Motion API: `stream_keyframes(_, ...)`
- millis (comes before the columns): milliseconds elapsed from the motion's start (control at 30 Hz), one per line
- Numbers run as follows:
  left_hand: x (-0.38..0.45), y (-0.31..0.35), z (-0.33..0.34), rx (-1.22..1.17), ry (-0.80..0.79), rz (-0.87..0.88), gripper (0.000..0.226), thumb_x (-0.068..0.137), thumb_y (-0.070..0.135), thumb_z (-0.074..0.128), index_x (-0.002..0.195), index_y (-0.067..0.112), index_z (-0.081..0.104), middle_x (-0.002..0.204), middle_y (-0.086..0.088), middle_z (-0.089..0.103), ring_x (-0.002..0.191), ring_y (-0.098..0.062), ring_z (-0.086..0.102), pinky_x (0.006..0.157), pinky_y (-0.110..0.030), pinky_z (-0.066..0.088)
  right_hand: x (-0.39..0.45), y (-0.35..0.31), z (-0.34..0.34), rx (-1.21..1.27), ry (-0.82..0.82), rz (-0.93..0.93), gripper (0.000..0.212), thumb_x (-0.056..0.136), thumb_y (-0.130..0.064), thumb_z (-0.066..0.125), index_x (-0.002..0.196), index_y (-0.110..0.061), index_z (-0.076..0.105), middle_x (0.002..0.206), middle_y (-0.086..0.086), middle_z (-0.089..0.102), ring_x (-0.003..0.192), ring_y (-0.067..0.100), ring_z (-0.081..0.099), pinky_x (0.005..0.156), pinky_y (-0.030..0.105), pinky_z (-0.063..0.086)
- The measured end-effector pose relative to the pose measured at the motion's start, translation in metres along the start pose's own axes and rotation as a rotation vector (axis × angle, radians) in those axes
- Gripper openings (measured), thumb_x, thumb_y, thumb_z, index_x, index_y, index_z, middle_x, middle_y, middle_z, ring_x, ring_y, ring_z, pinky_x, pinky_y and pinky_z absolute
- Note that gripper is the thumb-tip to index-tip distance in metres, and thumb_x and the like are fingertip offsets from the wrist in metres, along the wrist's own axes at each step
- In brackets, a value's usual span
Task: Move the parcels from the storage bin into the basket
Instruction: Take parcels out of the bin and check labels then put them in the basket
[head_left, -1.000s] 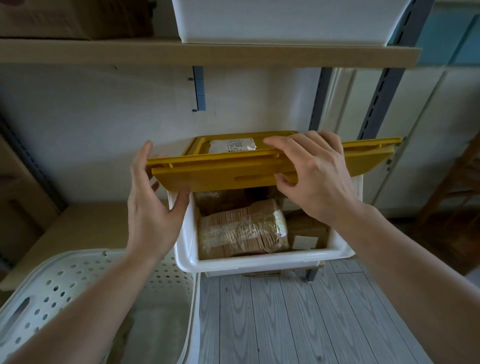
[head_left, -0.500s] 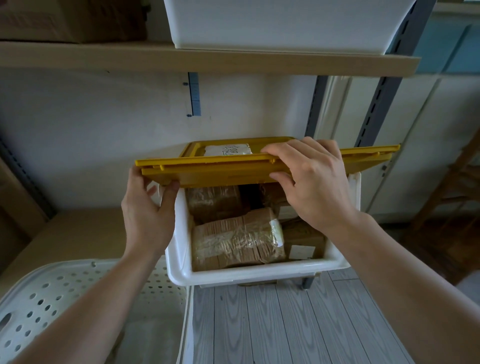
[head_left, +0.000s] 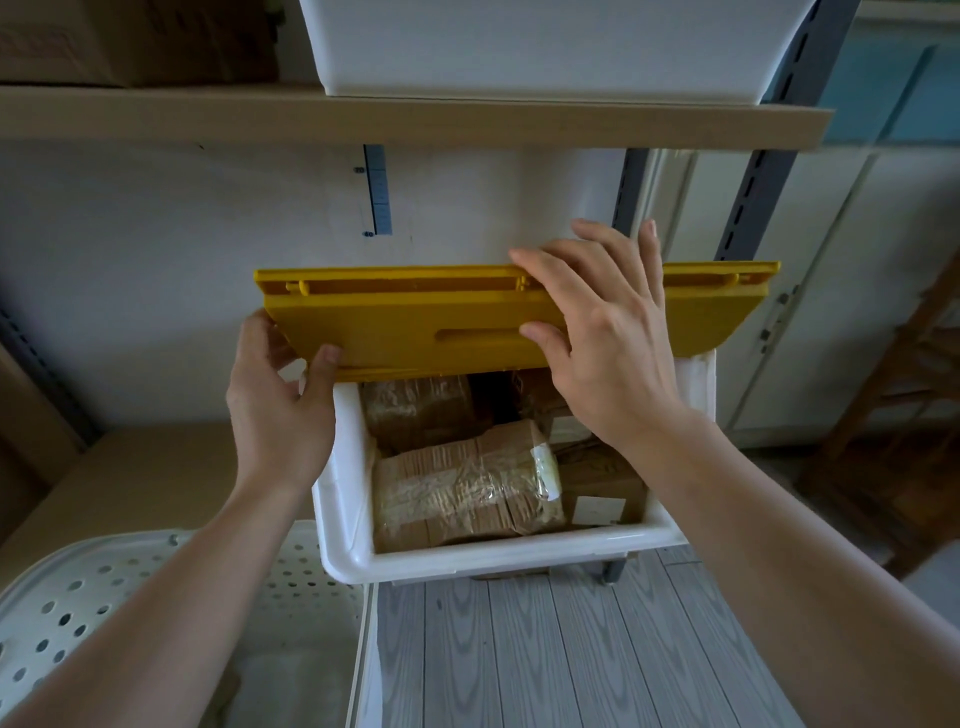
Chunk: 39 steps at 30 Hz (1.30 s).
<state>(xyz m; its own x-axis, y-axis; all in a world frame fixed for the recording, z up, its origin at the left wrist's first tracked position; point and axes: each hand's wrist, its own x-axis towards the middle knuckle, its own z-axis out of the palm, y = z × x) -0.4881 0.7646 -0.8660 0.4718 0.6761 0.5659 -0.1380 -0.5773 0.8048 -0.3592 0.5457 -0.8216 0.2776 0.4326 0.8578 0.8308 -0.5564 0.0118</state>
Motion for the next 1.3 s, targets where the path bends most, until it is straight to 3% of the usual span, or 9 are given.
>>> stream_keyframes(333, -0.001, 0.003, -0.003, 0.010, -0.018, -0.022, 0.041, 0.096, 0.018, 0.067, 0.133, 0.014, 0.049, 0.120, 0.008, 0.060, 0.113, -0.012, 0.059, 0.087, -0.032, 0.056, -0.001, 0.006, 0.006, 0.093, 0.026, 0.047, 0.054, 0.085, -0.019, 0.078, 0.135, -0.014, 0.060, 0.133, 0.009, 0.061, 0.136, 0.030, 0.047, 0.123, 0.055, 0.014)
stream_keyframes(467, -0.015, 0.008, -0.012, -0.032, -0.025, -0.024, 0.062, 0.093, 0.021, 0.070, 0.145, 0.024, 0.036, 0.121, 0.025, 0.054, 0.120, -0.004, 0.057, 0.092, -0.035, 0.053, -0.014, 0.002, 0.002, 0.138, 0.058, 0.050, 0.049, 0.085, -0.019, 0.078, 0.131, -0.012, 0.062, 0.136, 0.013, 0.057, 0.138, 0.032, 0.044, 0.124, 0.053, 0.014)
stream_keyframes(600, -0.027, 0.016, -0.025, -0.068, 0.038, 0.015, 0.051, 0.092, 0.011, 0.070, 0.131, 0.024, 0.040, 0.125, -0.002, 0.057, 0.114, -0.010, 0.059, 0.087, -0.019, 0.051, -0.043, 0.001, -0.004, 0.187, 0.110, 0.009, 0.042, 0.085, -0.017, 0.077, 0.123, -0.012, 0.060, 0.128, 0.018, 0.057, 0.126, 0.033, 0.050, 0.108, 0.058, 0.038)
stream_keyframes(667, -0.031, 0.019, -0.028, -0.034, 0.042, 0.042, 0.036, 0.092, 0.005, 0.068, 0.121, 0.015, 0.048, 0.119, -0.012, 0.056, 0.099, -0.005, 0.060, 0.076, -0.011, 0.049, -0.064, 0.000, -0.007, 0.253, 0.021, 0.046, 0.040, 0.085, -0.017, 0.075, 0.121, -0.011, 0.060, 0.120, 0.011, 0.058, 0.111, 0.027, 0.054, 0.089, 0.051, 0.048)
stream_keyframes(733, -0.037, 0.019, -0.028, 0.001, 0.010, 0.042, 0.031, 0.093, 0.007, 0.067, 0.116, 0.019, 0.050, 0.120, -0.010, 0.054, 0.093, 0.004, 0.058, 0.079, -0.019, 0.052, -0.083, -0.001, -0.007, 0.359, -0.148, 0.151, 0.045, 0.086, -0.018, 0.073, 0.128, -0.014, 0.056, 0.116, 0.002, 0.056, 0.105, 0.020, 0.055, 0.082, 0.046, 0.051)
stream_keyframes(800, -0.044, 0.017, -0.027, 0.054, -0.019, 0.040, 0.033, 0.092, 0.009, 0.067, 0.115, 0.025, 0.049, 0.123, -0.004, 0.050, 0.103, 0.000, 0.055, 0.088, -0.030, 0.052, -0.095, 0.000, -0.003, 0.429, -0.291, 0.279, 0.053, 0.088, -0.020, 0.073, 0.135, -0.022, 0.048, 0.118, -0.005, 0.053, 0.105, 0.011, 0.053, 0.083, 0.042, 0.054)
stream_keyframes(967, -0.055, 0.014, -0.018, 0.181, -0.113, 0.105, 0.033, 0.088, 0.003, 0.066, 0.110, 0.023, 0.053, 0.107, 0.005, 0.056, 0.097, -0.010, 0.057, 0.080, -0.028, 0.050, -0.108, 0.001, 0.013, 0.358, -0.599, 0.456, 0.063, 0.092, -0.037, 0.068, 0.144, -0.033, 0.032, 0.128, -0.005, 0.050, 0.116, 0.016, 0.053, 0.090, 0.033, 0.047)
stream_keyframes(1067, -0.062, 0.007, -0.007, 0.223, -0.262, 0.101, 0.030, 0.089, 0.007, 0.067, 0.112, 0.023, 0.057, 0.105, 0.011, 0.062, 0.100, 0.001, 0.058, 0.078, -0.015, 0.045, -0.114, -0.003, 0.023, 0.428, -0.794, 0.623, 0.074, 0.090, -0.047, 0.067, 0.149, -0.033, 0.024, 0.135, -0.005, 0.049, 0.124, 0.016, 0.050, 0.095, 0.029, 0.040)
stream_keyframes(1300, -0.070, -0.022, 0.022, 0.355, -0.545, 0.050, 0.046, 0.091, 0.017, 0.068, 0.134, 0.024, 0.052, 0.131, 0.010, 0.053, 0.122, -0.006, 0.050, 0.105, -0.038, 0.047, -0.106, -0.015, 0.041, 0.435, -0.872, 0.893, 0.088, 0.086, -0.058, 0.067, 0.152, -0.019, 0.024, 0.112, 0.000, 0.064, 0.115, 0.027, 0.057, 0.088, 0.038, 0.048)
